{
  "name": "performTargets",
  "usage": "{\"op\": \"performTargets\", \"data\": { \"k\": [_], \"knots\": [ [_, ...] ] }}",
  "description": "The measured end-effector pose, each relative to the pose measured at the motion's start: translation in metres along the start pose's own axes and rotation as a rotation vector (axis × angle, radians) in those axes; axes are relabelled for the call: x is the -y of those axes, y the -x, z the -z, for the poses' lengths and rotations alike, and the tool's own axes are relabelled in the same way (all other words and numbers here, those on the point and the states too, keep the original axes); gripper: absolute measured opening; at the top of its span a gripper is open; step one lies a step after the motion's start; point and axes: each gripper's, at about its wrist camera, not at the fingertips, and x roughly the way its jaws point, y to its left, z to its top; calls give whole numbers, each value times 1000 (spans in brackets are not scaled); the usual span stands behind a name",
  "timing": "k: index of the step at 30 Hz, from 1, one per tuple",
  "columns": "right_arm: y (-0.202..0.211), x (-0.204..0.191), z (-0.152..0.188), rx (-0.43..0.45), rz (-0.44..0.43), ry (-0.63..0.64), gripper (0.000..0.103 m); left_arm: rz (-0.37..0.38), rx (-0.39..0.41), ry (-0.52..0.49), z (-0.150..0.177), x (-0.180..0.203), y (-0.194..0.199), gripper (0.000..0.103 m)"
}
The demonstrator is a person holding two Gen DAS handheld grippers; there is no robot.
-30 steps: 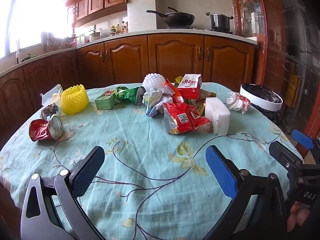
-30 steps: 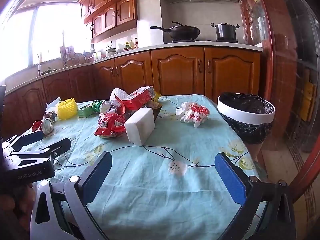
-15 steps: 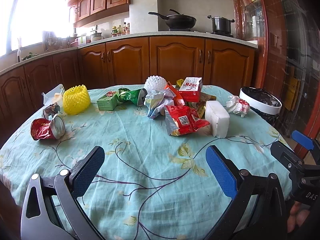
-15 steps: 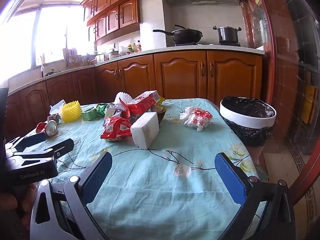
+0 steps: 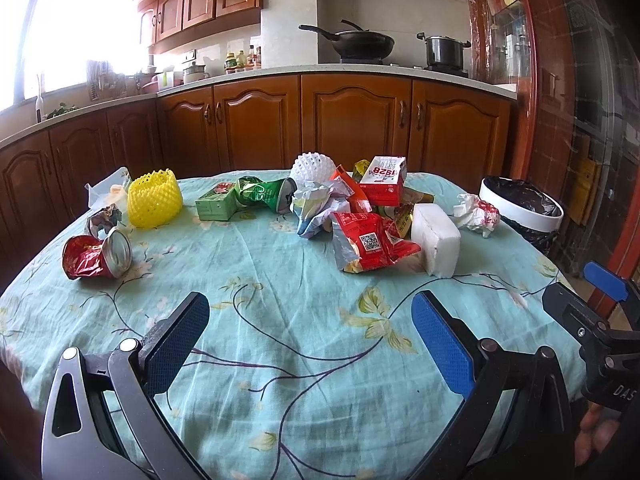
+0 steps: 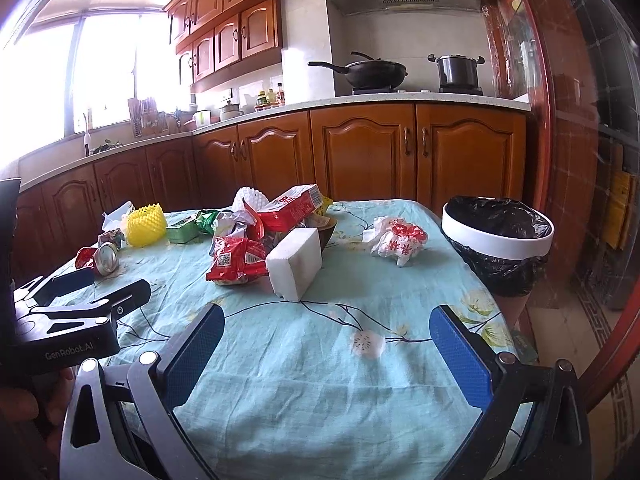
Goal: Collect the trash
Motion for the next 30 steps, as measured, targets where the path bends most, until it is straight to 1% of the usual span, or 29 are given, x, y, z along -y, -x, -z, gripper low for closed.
{"op": "performTargets", "data": {
  "k": [30],
  "knots": [
    [1, -4, 0, 5, -9, 3, 103, 1, -1, 17, 1, -2, -2, 103]
  ]
}}
